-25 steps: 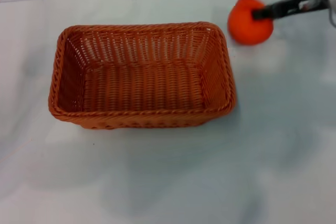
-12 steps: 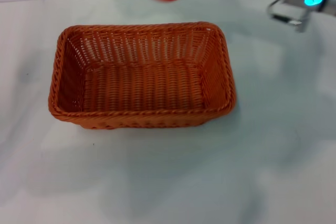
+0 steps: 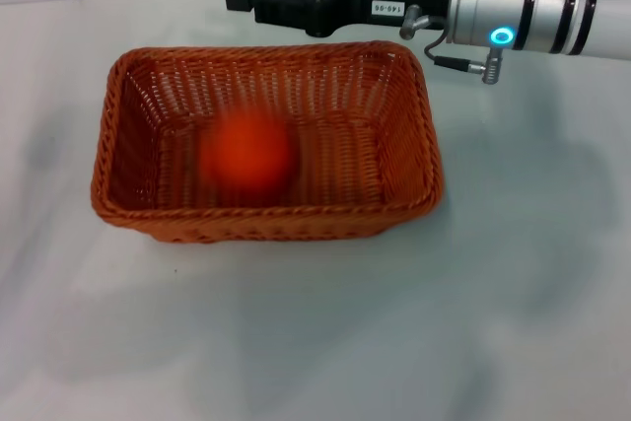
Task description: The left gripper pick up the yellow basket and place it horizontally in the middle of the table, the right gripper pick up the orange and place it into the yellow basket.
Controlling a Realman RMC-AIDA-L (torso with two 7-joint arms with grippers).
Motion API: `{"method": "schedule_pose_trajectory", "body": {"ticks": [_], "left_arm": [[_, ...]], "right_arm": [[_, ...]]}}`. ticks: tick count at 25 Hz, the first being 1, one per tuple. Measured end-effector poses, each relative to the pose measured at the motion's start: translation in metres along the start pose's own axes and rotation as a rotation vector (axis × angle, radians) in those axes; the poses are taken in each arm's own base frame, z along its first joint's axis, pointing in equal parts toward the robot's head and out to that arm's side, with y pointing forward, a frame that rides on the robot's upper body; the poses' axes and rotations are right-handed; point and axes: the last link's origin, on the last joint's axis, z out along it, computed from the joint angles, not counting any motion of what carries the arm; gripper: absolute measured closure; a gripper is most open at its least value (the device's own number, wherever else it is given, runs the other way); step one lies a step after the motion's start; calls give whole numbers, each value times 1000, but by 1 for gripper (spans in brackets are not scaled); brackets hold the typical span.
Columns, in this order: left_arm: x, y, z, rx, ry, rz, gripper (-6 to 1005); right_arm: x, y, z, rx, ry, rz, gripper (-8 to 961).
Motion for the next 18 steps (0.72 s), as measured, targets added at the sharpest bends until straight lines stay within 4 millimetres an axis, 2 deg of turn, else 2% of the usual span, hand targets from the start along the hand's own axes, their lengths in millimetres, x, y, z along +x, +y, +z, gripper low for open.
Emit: {"method": "schedule_pose_trajectory", "body": {"ticks": [3, 9, 14, 18], "left_arm": [[0, 0, -2, -2, 1, -1, 192], [2, 2, -5, -16, 18, 6, 193], [7, 3, -17, 8, 115, 113, 193], [5, 4, -33, 92, 263, 247, 193]], "right_arm": [[2, 2, -3, -12, 21, -1, 477], [5, 7, -20, -68, 130, -33, 265], [-10, 19, -56, -271, 283, -171, 34], [-27, 31, -99, -528, 430, -204, 22]]}}
